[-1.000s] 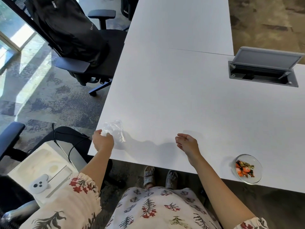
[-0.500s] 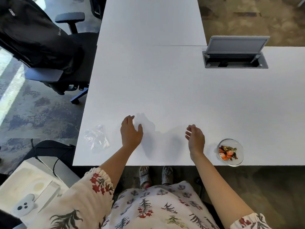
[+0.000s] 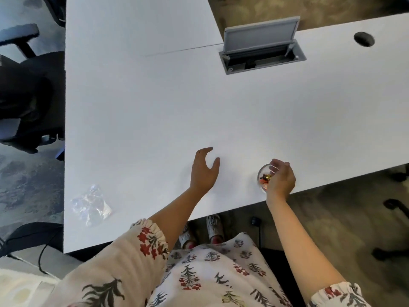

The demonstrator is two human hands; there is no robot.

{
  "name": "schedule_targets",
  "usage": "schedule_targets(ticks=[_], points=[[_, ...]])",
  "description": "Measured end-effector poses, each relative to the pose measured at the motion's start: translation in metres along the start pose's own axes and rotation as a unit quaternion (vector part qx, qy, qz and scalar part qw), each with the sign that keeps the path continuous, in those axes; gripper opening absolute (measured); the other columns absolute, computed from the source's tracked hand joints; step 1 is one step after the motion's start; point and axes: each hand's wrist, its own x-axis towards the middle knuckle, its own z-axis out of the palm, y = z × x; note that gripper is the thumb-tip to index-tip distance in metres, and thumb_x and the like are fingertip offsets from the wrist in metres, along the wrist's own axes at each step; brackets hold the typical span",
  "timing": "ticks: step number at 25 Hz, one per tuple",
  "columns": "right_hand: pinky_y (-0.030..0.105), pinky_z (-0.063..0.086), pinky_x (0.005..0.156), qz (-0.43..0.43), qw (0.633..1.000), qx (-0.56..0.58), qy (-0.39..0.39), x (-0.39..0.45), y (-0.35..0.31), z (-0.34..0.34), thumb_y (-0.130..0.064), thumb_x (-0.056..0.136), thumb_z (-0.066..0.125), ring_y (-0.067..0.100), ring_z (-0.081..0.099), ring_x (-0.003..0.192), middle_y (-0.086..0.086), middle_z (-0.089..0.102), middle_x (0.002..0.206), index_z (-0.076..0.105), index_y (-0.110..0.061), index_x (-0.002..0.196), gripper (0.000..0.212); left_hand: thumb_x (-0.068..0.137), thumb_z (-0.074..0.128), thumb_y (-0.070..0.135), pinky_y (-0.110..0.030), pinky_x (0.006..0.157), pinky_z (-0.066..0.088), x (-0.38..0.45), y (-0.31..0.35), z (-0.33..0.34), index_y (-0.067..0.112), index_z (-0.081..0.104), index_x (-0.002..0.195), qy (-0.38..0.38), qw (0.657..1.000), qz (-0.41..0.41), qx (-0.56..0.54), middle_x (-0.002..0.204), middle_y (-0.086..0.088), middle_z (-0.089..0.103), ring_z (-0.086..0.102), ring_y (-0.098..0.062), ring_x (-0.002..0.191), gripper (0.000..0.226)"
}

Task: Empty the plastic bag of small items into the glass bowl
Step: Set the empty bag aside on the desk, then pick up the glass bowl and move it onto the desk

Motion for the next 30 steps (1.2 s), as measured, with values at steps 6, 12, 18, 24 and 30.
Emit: schedule_targets(ticks=[6, 12, 18, 24, 30], points=[[0.03, 0.05, 0.103, 0.045, 0.995, 0.066, 0.063, 0.053, 0.014, -0.047, -0.042, 0.109, 0.019, 0.016, 0.07, 0.105, 0.005, 0.076, 0.109, 0.074, -0.016, 0.099, 0.062, 0.109, 0.044, 0.032, -0.042, 0.115, 0.044, 0.002, 0.039, 0.067, 0.01, 0.068, 0.128, -0.127, 0.977, -0.099, -0.14, 0.132, -0.004, 0.069, 0.062, -0.019, 0.123, 0.038], [0.035, 0.042, 0.113, 0.155, 0.972, 0.17, -0.036, 0.062, 0.046, -0.06, -0.051, 0.108, 0.017, 0.018, 0.064, 0.119, 0.001, 0.072, 0.12, 0.07, -0.014, 0.118, 0.065, 0.109, 0.017, 0.052, -0.047, 0.122, 0.033, 0.002, 0.052, 0.118, 0.014, 0.067, 0.121, -0.18, 0.928, -0.199, -0.26, 0.14, -0.011, 0.064, 0.056, -0.028, 0.133, 0.064], [0.038, 0.038, 0.107, 0.229, 0.938, 0.243, -0.093, 0.062, 0.065, -0.055, -0.07, 0.099, 0.012, 0.019, 0.06, 0.118, -0.001, 0.068, 0.126, 0.067, -0.028, 0.122, 0.073, 0.099, 0.011, 0.073, -0.033, 0.096, 0.053, -0.001, 0.044, 0.147, 0.006, 0.058, 0.14, -0.206, 0.858, -0.289, -0.37, 0.128, -0.008, 0.067, 0.064, -0.025, 0.119, 0.092], [0.039, 0.048, 0.098, 0.26, 0.908, 0.316, -0.092, 0.067, 0.074, -0.048, -0.079, 0.092, 0.012, 0.026, 0.061, 0.12, 0.005, 0.07, 0.127, 0.068, -0.023, 0.128, 0.087, 0.099, 0.008, 0.074, -0.047, 0.117, 0.044, -0.006, 0.035, 0.161, 0.002, 0.056, 0.143, -0.203, 0.846, -0.298, -0.393, 0.142, -0.022, 0.062, 0.057, -0.037, 0.134, 0.097], [0.044, 0.046, 0.103, 0.276, 0.894, 0.343, -0.087, 0.07, 0.071, -0.042, -0.079, 0.092, 0.016, 0.028, 0.06, 0.119, 0.007, 0.067, 0.127, 0.065, -0.023, 0.131, 0.084, 0.099, 0.011, 0.074, -0.041, 0.105, 0.051, -0.002, 0.049, 0.156, 0.001, 0.057, 0.142, -0.204, 0.84, -0.298, -0.405, 0.135, -0.02, 0.066, 0.064, -0.032, 0.122, 0.096]])
